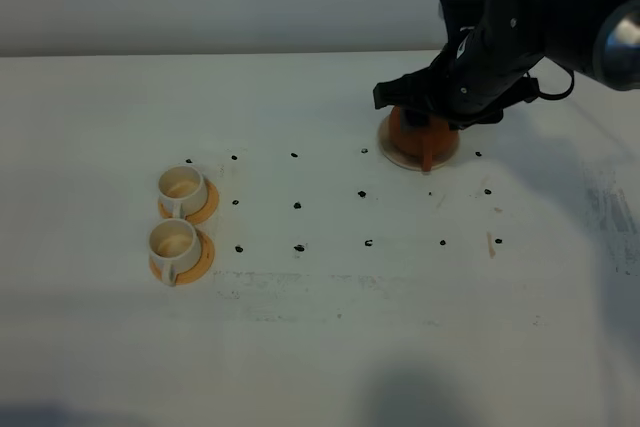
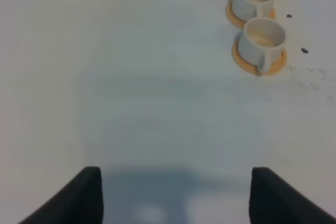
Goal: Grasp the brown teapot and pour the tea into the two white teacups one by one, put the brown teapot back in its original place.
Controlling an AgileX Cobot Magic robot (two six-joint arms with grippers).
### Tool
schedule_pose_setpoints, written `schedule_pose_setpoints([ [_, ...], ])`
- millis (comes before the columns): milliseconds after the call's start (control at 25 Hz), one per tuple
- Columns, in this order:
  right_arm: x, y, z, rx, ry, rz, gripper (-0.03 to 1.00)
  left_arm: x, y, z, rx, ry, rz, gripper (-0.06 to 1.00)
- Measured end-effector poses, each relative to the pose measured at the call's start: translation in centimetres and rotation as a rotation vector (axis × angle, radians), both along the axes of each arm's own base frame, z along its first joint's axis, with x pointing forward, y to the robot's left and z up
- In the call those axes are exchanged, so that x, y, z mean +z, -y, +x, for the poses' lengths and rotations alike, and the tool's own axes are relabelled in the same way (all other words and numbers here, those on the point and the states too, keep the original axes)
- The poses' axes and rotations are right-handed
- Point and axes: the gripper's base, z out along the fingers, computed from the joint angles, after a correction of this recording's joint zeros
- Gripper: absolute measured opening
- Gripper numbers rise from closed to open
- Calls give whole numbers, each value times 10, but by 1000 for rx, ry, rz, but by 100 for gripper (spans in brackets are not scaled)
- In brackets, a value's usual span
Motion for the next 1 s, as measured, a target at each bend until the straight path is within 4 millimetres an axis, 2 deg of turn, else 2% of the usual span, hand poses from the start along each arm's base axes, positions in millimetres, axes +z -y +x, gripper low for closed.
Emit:
schedule_pose_setpoints([
  [320,-2,4,1,-34,-3,-40,52,0,0,0,0,0,0,56],
  [640,-28,-4,11,-36,-40,-81,52,0,0,0,0,0,0,56],
  [800,-31,-12,19,-29,-41,-86,52,0,0,0,0,0,0,56],
  [1000,-47,-14,21,-27,-74,-106,52,0,0,0,0,0,0,56],
])
